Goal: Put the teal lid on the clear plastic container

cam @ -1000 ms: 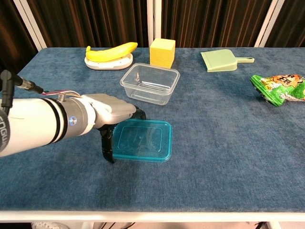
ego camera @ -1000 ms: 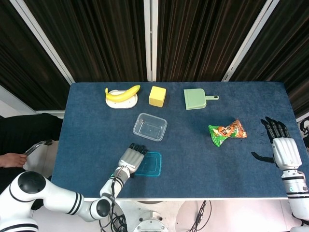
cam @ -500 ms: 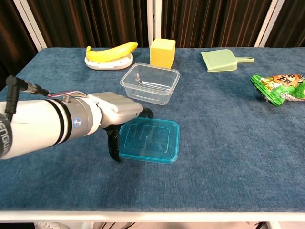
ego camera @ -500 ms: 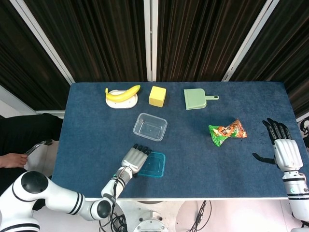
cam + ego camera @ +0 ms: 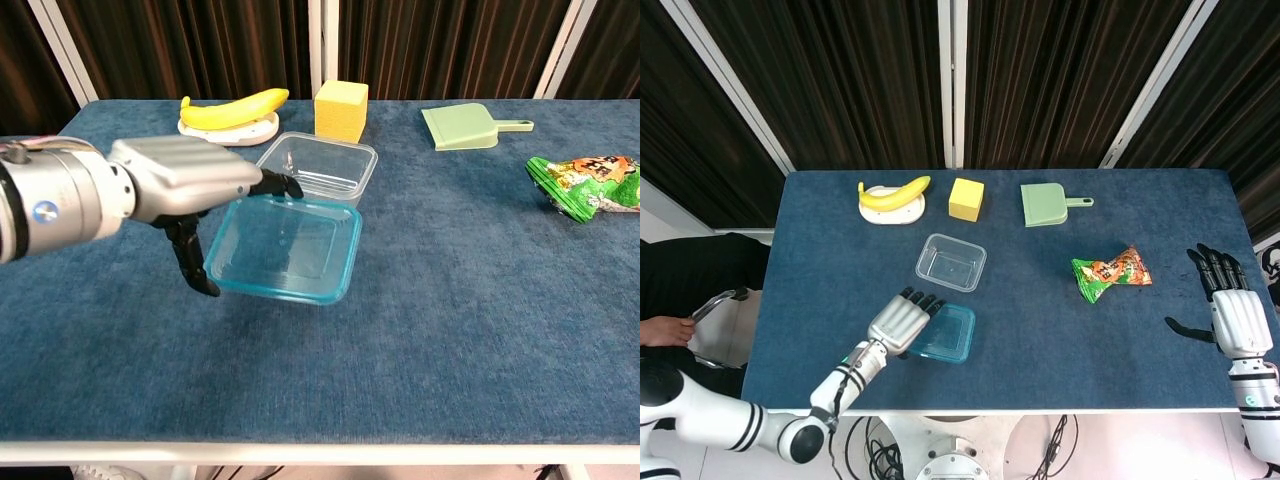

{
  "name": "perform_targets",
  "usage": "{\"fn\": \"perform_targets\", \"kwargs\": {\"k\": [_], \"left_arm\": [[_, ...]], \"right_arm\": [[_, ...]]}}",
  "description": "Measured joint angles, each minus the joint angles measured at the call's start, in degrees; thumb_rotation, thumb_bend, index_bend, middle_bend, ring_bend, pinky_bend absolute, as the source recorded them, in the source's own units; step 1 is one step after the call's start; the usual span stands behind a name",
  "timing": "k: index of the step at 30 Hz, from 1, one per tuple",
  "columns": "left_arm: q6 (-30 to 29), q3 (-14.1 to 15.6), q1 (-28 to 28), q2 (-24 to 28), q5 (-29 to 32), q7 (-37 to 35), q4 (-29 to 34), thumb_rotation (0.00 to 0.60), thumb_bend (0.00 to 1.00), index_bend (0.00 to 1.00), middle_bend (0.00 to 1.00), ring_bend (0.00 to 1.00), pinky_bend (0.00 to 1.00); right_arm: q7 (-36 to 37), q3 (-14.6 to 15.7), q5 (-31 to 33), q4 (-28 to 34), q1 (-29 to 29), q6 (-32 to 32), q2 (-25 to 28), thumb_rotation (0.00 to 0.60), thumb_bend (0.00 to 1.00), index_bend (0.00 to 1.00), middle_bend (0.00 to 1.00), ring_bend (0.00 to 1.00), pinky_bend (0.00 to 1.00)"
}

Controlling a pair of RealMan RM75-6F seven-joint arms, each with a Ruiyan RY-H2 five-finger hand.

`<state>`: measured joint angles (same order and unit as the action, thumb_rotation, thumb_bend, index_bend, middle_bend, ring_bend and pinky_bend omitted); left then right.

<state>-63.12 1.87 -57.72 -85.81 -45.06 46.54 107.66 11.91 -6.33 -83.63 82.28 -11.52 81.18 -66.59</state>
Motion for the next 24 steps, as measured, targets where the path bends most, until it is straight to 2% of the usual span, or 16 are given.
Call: {"fn": "perform_targets", "kwargs": {"k": [5,10,15,19,24], "left_arm": [[2.84,-0.01,1.06,5.73,-9.88,-8.34,-1.41,0.6,0.26,0.34,0.31,0.19,0.13],[11.43,-2.64,-0.94,7.75,-14.5,-16.52,-9.38,0.6,0.28,0.35,0.31,0.19,0.12],[20.32,-5.63,-4.86,6.61,-18.52,-24.0,-20.79,0.6,0.29,0.36,0.3,0.17,0.1],[27.22,-7.66,-8.48,3.65,-22.67,-31.27,-30.72,0.6,0.29,0.36,0.27,0.14,0.07],[34.01,-8.69,-12.2,-0.04,-27.24,-38.46,-40.2,0.6,0.29,0.35,0.26,0.13,0.05]], "right_arm": [[-1.47,0.01,-0.33,1.58,0.76,1.25,0.83,0.6,0.03,0.0,0.0,0.0,0.0],[-3.31,0.3,-0.67,3.96,1.86,2.52,2.11,0.6,0.03,0.0,0.0,0.0,0.0],[-5.77,0.49,-0.56,6.58,3.03,3.72,3.26,0.6,0.03,0.0,0.0,0.0,0.0],[-7.23,0.49,-0.34,8.28,3.88,4.71,3.7,0.6,0.03,0.0,0.0,0.0,0.0],[-8.8,0.47,0.29,9.62,4.48,4.91,3.98,0.6,0.03,0.0,0.0,0.0,0.0]]}}
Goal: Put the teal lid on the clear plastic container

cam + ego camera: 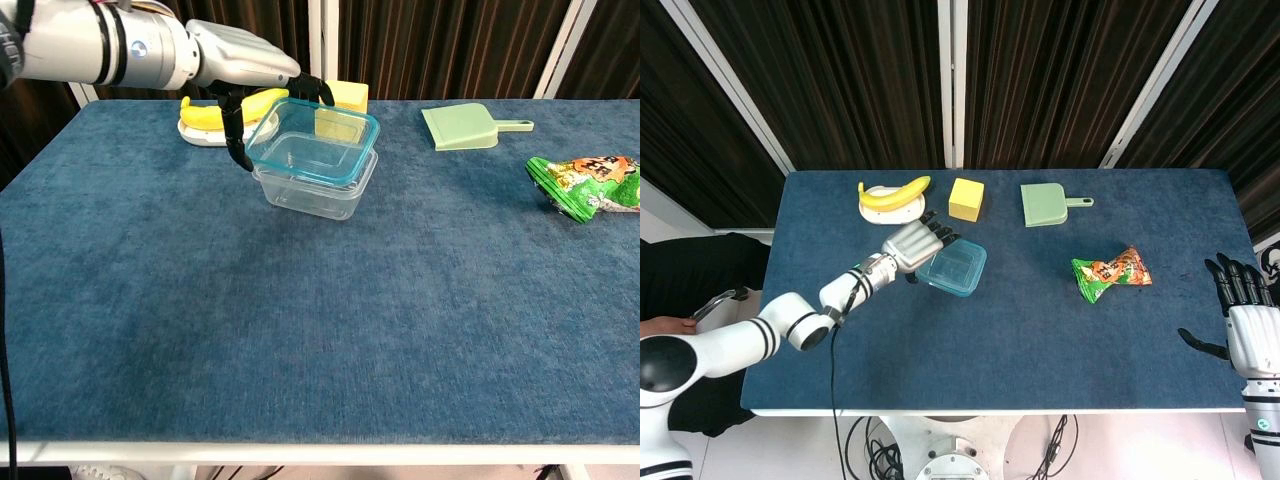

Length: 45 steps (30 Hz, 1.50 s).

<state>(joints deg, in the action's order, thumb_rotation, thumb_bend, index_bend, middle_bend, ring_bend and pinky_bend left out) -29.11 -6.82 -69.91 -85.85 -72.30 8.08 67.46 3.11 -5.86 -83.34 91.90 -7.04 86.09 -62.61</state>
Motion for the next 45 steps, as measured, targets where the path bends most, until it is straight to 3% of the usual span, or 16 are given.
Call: {"fn": "perform_targets", "kwargs": {"k": [7,18,45], "left_arm": [[7.28,0.04,-3.99,-3.56,-4.21,-6.51,-8.27,0.6,0.29,0.34,0.25,0.12,0.04],[10.22,0.77,-5.63,-4.96,-6.25,-10.73,-11.56,0.6,0.29,0.34,0.25,0.12,0.03],[17.64,0.58,-10.24,-6.58,0.88,-8.91,-13.84,0.6,0.28,0.29,0.24,0.12,0.03]], "right_arm": [[-0.96,-0.52,0.52,0.63,-0.3,-0.81,-0.18,0.6,0.03,0.0,0.0,0.0,0.0],[-0.78,-1.12,1.22,0.12,-0.85,-2.11,-0.67,0.6,0.03,0.0,0.0,0.0,0.0],[1.91,-1.38,1.57,-2.2,-0.26,-2.48,-1.08,0.6,0.03,0.0,0.0,0.0,0.0]]}}
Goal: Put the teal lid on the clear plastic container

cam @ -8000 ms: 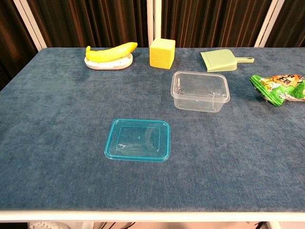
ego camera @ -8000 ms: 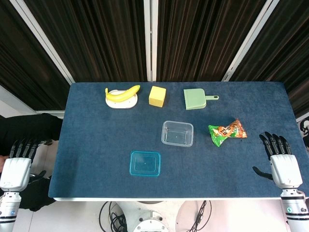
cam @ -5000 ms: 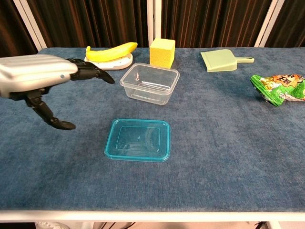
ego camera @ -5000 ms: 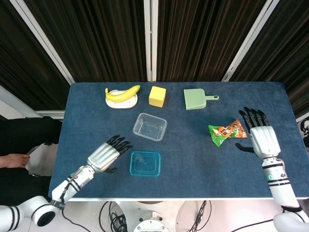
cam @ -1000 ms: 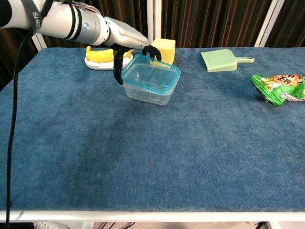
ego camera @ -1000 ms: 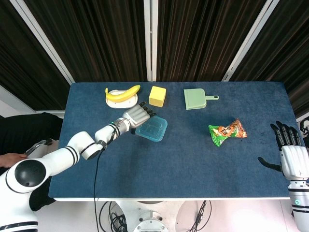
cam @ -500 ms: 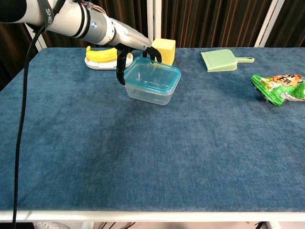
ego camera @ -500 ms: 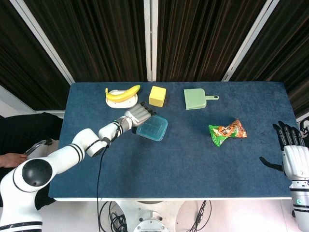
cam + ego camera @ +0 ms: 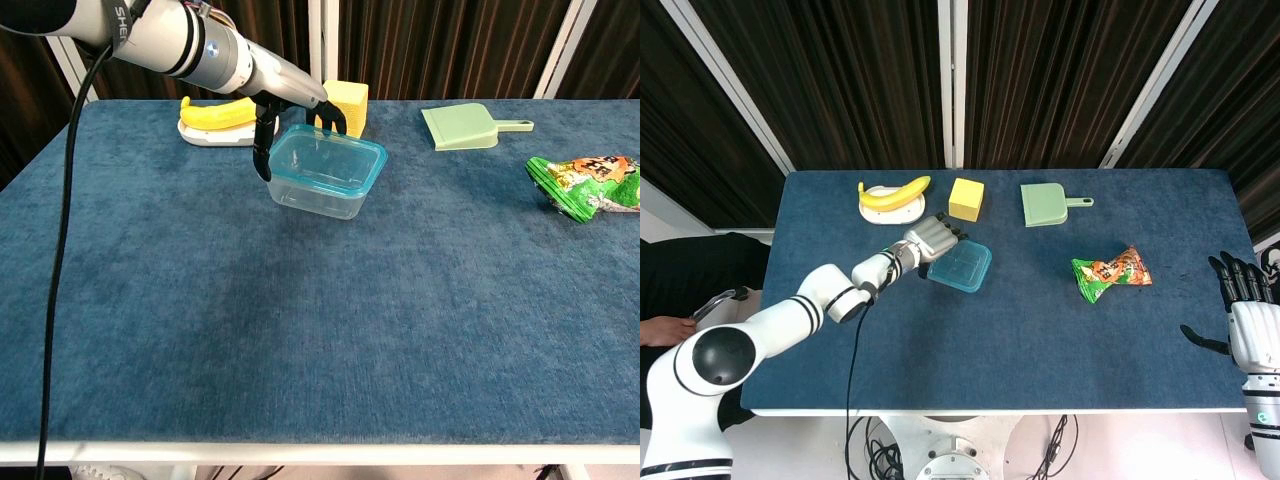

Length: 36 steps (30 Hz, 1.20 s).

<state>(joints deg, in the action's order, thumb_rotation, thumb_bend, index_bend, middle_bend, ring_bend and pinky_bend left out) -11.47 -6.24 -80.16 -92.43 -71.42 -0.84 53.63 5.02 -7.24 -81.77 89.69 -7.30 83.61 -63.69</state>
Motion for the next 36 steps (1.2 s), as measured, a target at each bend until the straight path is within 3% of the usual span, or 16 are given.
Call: {"fn": "perform_targets", "kwargs": {"k": [12,27,36], "left_arm": [[1.03,2.04,-2.23,-0.86,7.08,2.1,-2.12,0.579,0.28,0.26,0.23,0.12,0.04],[-0.26,7.66,-5.52,0.21,15.18,4.79,0.58,0.562,0.28,0.25,0.21,0.12,0.04],[-1.95,10.19,-6.32,0.75,18.8,6.1,2.25,0.562,0.2,0.06,0.06,0.01,0.04]], "right_arm": [[0.82,0.08,-0.21,-0.7,0.21,-0.09,-0.08,0.6,0.03,0.0,0.0,0.0,0.0],[1.64,0.18,-0.38,-1.28,0.65,0.2,-0.17,0.6,0.03,0.0,0.0,0.0,0.0],[1.9,0.23,-0.55,-1.35,0.83,0.34,-0.27,0.6,0.03,0.0,0.0,0.0,0.0]]}}
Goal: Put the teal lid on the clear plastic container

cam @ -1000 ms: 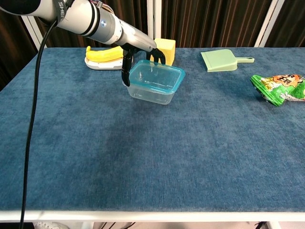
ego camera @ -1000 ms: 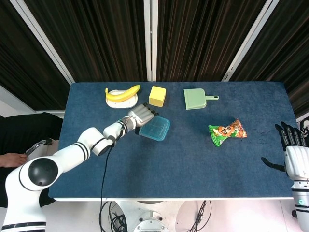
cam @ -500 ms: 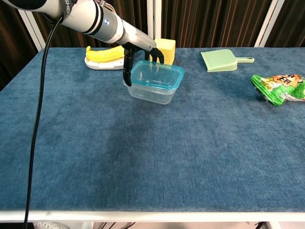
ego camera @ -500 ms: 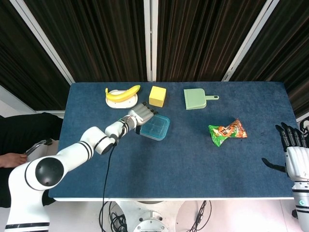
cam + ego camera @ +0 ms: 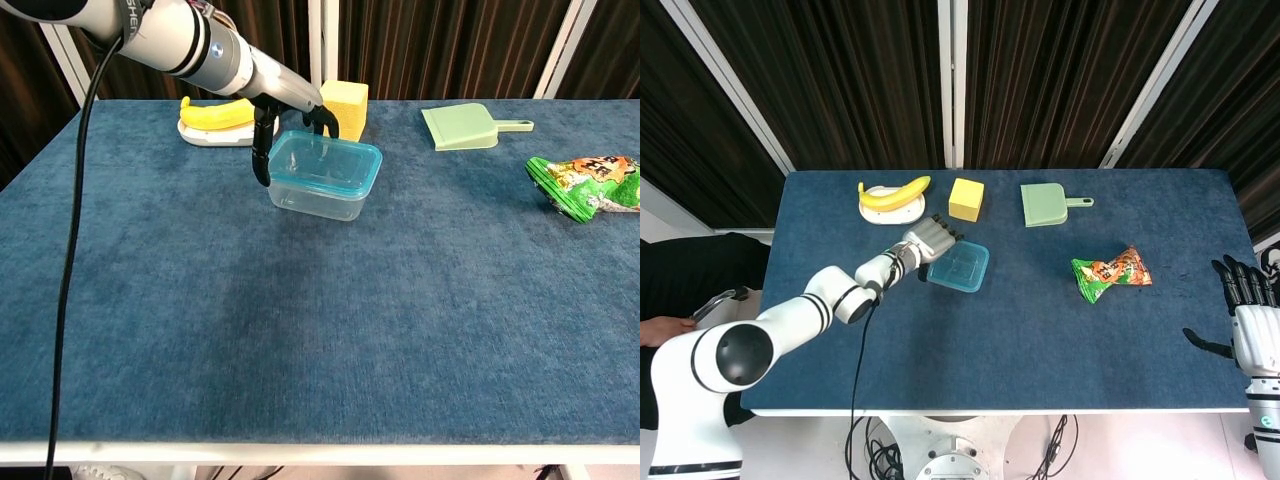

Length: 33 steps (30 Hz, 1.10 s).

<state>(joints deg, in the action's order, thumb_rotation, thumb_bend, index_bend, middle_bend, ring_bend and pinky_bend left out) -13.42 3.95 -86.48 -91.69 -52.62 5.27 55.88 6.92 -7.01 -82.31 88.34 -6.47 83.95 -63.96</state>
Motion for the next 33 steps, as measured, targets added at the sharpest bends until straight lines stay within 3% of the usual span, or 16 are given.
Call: {"fn": "perform_targets", "kwargs": {"k": [8,13,15,19,22,33], "left_arm": [[-1.95,1.49,-0.95,0.91,3.56,1.13,2.11,0.553,0.15,0.0,0.0,0.0,0.04],[-6.25,1.89,-0.76,2.71,5.34,2.28,5.73,0.55,0.11,0.0,0.0,0.0,0.03],[-8.47,1.86,-0.4,3.49,5.96,2.76,7.38,0.548,0.09,0.02,0.01,0.0,0.04],[-14.97,1.45,1.34,5.48,7.11,4.18,12.68,0.504,0.05,0.15,0.11,0.0,0.04],[-18.24,1.42,2.62,6.42,8.28,6.47,16.21,0.485,0.03,0.18,0.13,0.0,0.05],[-17.64,2.61,3.3,3.41,14.58,14.44,15.31,0.485,0.03,0.18,0.14,0.0,0.05]], "right_arm": [[0.26,0.03,-0.16,0.05,0.42,0.56,0.23,0.6,0.04,0.0,0.0,0.0,0.0],[0.62,0.09,-0.49,-0.01,0.6,0.87,0.41,0.6,0.04,0.0,0.0,0.0,0.0],[0.7,0.1,-0.71,-0.07,0.65,1.04,0.44,0.6,0.04,0.0,0.0,0.0,0.0],[0.94,0.22,-1.03,-0.23,0.75,1.21,0.48,0.6,0.04,0.0,0.0,0.0,0.0],[1.16,0.2,-1.03,-0.33,0.72,1.14,0.31,0.6,0.04,0.0,0.0,0.0,0.0],[1.05,0.26,-1.19,-0.19,0.81,1.18,0.28,0.6,0.04,0.0,0.0,0.0,0.0]]}}
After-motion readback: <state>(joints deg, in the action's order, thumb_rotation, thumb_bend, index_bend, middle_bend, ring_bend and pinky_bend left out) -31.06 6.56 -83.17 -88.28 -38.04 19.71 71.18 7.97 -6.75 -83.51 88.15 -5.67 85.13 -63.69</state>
